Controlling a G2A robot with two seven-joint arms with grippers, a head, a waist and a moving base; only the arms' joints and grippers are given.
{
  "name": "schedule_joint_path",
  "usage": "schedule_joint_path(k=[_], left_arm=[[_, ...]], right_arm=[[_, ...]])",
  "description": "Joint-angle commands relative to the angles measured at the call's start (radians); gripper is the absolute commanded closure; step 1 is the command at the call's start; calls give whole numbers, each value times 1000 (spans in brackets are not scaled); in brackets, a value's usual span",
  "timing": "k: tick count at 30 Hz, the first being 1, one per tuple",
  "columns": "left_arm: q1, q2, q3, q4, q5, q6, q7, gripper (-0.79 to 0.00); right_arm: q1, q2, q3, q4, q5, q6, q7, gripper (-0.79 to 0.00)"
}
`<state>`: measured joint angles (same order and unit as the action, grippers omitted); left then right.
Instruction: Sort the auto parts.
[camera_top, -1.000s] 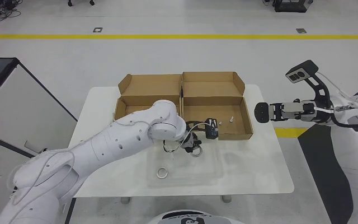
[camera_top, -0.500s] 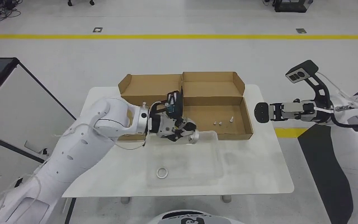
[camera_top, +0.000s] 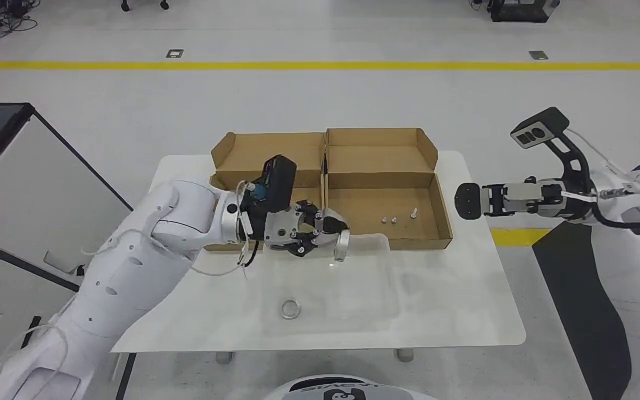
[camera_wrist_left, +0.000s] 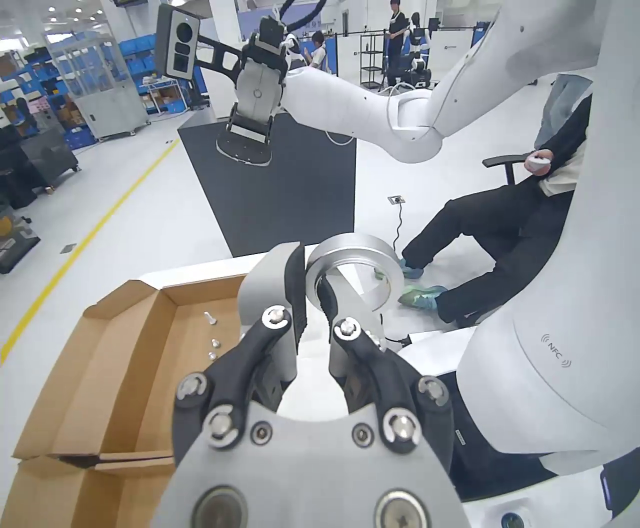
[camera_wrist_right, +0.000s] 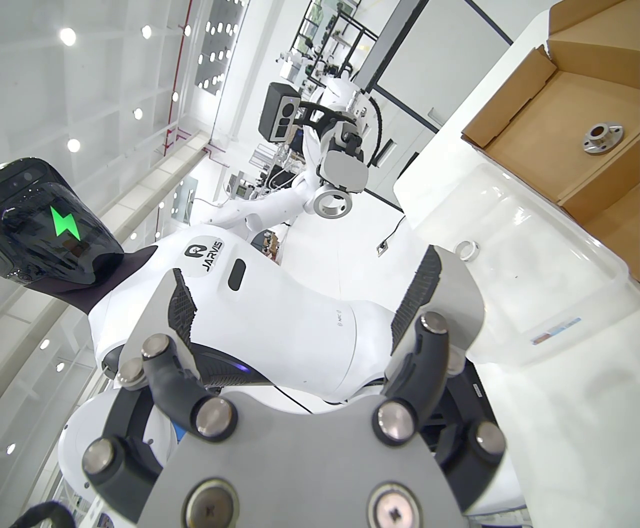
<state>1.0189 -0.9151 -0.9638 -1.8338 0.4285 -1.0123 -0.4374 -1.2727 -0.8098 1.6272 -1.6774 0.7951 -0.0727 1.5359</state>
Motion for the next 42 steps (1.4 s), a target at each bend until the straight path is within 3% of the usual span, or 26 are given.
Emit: schedule_joint_path(k=[1,4,13,24,34,42], left_arm=[[0,0,0,0,0,0,0,0],[9,-2,0,-5,-15,14,26,0],[13,-34,-40,20,-155,0,357,0],[5,-61,-22,-63,-285,0,602,0],[5,-60,-31,-50,-180,0,628,0],[4,-47,-62,15,18,0,546,0]], right_arm=[[0,0,0,0,0,0,0,-785],[0,0,0,0,0,0,0,-785],[0,0,0,0,0,0,0,-785],[0,0,0,0,0,0,0,-785],[0,0,0,0,0,0,0,-785],[0,0,0,0,0,0,0,-785]])
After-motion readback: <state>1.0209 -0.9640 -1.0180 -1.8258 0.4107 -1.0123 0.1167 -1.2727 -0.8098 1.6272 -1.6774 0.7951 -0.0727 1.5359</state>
